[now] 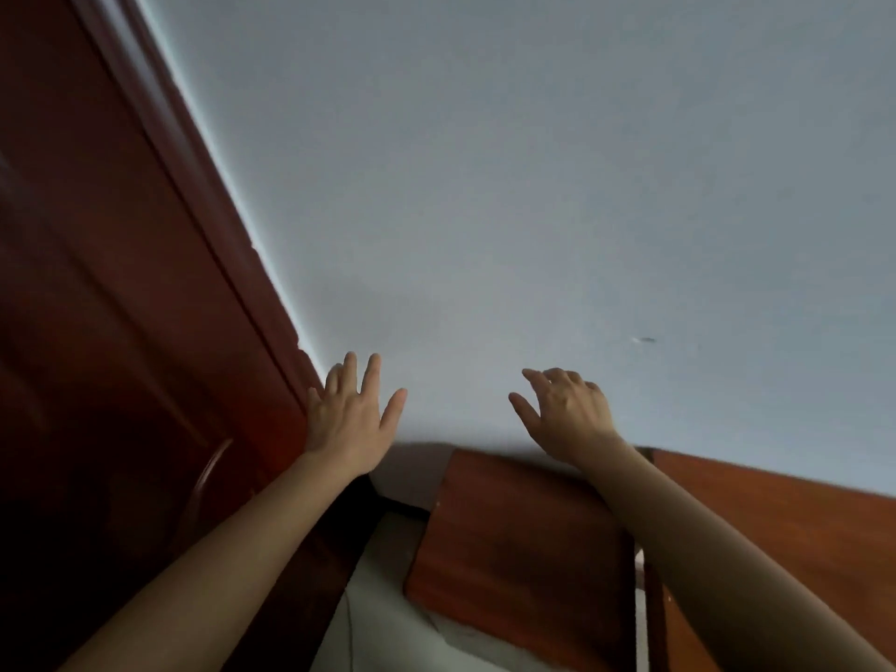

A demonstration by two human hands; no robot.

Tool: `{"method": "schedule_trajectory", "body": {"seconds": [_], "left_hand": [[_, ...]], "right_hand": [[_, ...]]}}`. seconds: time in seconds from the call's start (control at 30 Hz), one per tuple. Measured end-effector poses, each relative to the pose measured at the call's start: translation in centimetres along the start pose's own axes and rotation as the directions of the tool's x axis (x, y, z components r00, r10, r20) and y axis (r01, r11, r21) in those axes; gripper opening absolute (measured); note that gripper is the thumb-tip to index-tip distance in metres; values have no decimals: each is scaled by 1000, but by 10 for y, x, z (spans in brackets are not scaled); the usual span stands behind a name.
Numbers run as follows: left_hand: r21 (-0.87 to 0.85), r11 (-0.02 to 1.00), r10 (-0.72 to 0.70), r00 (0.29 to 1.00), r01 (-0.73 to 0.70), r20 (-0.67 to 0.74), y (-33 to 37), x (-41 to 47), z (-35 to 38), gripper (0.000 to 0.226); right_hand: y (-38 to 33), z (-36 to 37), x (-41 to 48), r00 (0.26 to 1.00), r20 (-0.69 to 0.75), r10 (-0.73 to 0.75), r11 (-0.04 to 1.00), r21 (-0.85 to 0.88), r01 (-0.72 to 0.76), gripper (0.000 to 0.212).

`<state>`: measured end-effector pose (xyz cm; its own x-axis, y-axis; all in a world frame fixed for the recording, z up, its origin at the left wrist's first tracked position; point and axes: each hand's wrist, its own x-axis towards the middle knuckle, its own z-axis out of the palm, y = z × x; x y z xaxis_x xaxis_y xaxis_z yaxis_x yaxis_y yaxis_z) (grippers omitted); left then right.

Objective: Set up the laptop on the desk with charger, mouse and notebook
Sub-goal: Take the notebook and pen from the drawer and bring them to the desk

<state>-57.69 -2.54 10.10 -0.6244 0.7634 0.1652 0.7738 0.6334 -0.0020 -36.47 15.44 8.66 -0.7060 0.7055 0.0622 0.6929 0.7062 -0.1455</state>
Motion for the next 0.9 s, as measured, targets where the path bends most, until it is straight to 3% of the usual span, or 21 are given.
{"method": "schedule_trajectory", "body": {"seconds": [0.17,0.23,0.47,0.57,0.67,0.77,0.83,0.9], "left_hand": [[-159,973,190,973,-168,129,7,41,63,71],[-231,952,238,961,-201,143,13,44,89,69],[-350,934,210,907,-75,365,6,-24,205,71],[-344,939,187,877,-27,442,-10,-69,269,72],[-379,902,40,833,207,551,-20,-110,327,82],[-425,767,-135,768,481,626,-23,-145,372,99],[-402,659,-231,680,636,696,-17,-164,404,103],[-401,538,-256,597,741,760,-13,-173,425,108]], "right_hand": [[11,36,-39,925,71,374,924,53,-378,53],[12,53,-53,883,105,458,885,46,-464,51],[0,167,-122,709,260,655,718,77,-692,58],[-11,245,-159,632,346,693,631,133,-765,47],[-18,311,-193,545,474,692,538,166,-827,40],[-18,362,-225,486,524,700,433,229,-872,51],[-12,394,-240,430,567,703,306,305,-902,62],[-6,413,-246,367,650,666,84,423,-902,72]]}}
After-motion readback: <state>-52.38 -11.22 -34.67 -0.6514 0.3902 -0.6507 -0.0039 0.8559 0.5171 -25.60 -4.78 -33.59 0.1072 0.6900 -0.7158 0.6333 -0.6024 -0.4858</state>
